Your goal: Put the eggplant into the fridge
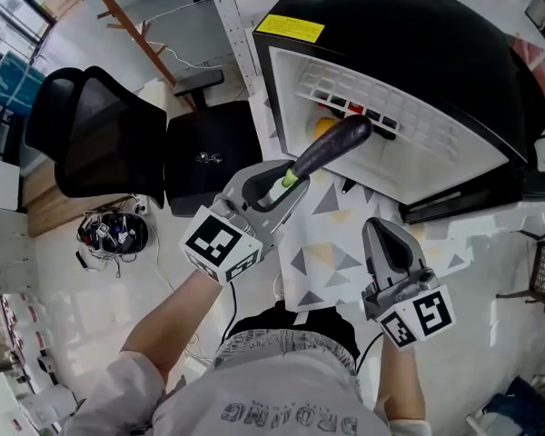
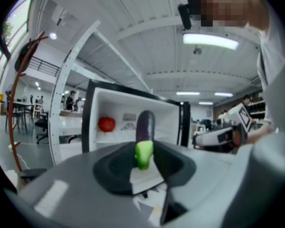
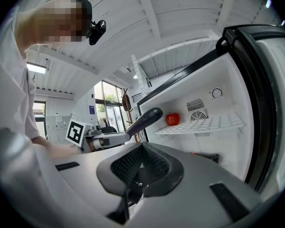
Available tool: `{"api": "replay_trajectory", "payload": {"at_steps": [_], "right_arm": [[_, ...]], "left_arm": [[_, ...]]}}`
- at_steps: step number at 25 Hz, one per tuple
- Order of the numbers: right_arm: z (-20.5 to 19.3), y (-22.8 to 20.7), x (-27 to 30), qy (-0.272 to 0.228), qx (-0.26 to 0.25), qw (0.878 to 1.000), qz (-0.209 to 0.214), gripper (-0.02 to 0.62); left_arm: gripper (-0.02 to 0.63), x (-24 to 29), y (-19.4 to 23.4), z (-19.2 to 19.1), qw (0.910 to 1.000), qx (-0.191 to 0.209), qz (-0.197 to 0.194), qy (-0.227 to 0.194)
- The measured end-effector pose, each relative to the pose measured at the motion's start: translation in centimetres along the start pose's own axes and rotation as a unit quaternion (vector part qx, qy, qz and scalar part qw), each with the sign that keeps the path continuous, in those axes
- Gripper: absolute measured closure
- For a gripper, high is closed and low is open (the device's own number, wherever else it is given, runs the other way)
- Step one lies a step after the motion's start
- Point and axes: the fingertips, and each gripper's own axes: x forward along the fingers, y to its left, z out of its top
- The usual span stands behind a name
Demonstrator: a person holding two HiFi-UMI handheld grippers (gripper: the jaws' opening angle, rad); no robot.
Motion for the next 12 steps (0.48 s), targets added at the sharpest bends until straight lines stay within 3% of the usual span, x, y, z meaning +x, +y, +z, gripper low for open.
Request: {"api": "replay_trajectory", "payload": {"at_steps": [12], "right_arm": [[0.7, -4.3, 1.0, 0.000, 0.015, 0.999, 0.028, 0.592]], "left_arm": [[0.480, 7.8, 2.4, 1.1, 0.9990, 0.031, 0.018, 0.027]]}}
